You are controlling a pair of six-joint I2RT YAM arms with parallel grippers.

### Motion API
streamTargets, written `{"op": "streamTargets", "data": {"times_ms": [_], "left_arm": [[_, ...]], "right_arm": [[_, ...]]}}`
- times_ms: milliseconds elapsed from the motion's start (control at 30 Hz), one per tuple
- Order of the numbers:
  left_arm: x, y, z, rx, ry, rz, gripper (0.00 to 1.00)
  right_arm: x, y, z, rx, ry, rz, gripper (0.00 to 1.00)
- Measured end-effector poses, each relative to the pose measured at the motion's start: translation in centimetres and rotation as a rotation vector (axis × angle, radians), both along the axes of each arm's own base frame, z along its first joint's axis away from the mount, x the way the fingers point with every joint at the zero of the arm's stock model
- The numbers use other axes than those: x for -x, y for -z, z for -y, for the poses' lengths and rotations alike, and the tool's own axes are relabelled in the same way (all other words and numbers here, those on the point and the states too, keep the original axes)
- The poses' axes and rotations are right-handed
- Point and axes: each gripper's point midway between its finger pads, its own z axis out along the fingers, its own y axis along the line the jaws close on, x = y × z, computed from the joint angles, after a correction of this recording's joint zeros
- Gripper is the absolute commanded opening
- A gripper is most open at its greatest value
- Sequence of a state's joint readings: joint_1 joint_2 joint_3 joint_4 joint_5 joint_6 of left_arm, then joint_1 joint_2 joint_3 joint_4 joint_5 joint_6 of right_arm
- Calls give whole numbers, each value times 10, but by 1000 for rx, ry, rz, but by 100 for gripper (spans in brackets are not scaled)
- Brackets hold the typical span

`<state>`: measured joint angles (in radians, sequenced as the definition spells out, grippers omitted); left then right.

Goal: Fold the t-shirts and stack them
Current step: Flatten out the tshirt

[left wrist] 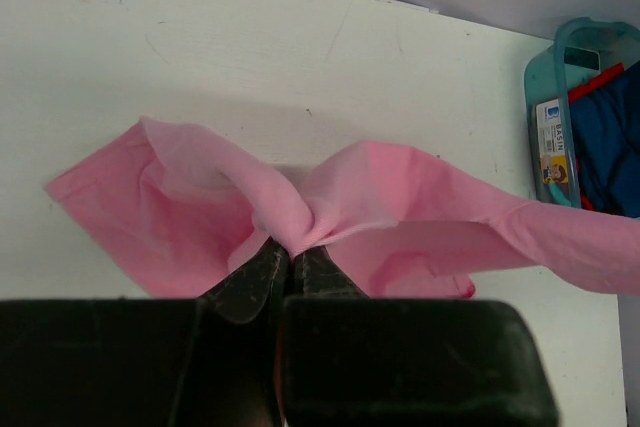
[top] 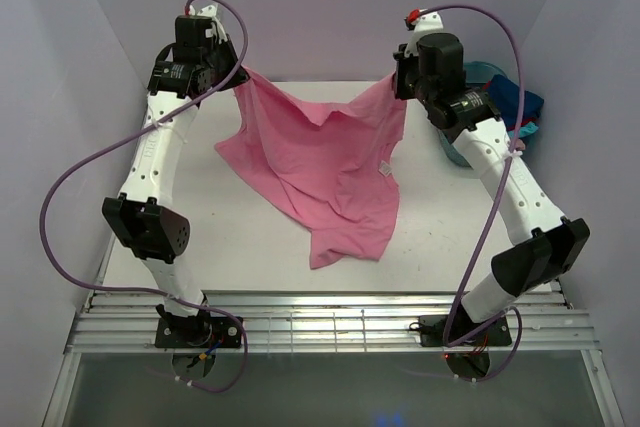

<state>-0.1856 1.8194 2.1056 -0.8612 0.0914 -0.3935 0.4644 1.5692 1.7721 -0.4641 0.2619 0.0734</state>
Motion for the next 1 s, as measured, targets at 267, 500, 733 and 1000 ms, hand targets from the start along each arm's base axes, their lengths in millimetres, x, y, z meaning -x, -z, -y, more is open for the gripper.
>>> {"op": "streamTargets", "data": {"times_ms": [267,500,733,1000], "left_arm": [[12,-4,-3,-3,-1,11,0],[66,-34,0,15,55,72,0],[138,-62,36,68,186,142,0],[194,-48,42,103,183,59,0]], "right_arm": [[-5,-28,14,-97,-37,-37,8],[78,-83,10,-124,-135,36,8],[161,-107,-2,-142,-243,65,8],[216,-72,-37,-79,-309,-105,8]]}}
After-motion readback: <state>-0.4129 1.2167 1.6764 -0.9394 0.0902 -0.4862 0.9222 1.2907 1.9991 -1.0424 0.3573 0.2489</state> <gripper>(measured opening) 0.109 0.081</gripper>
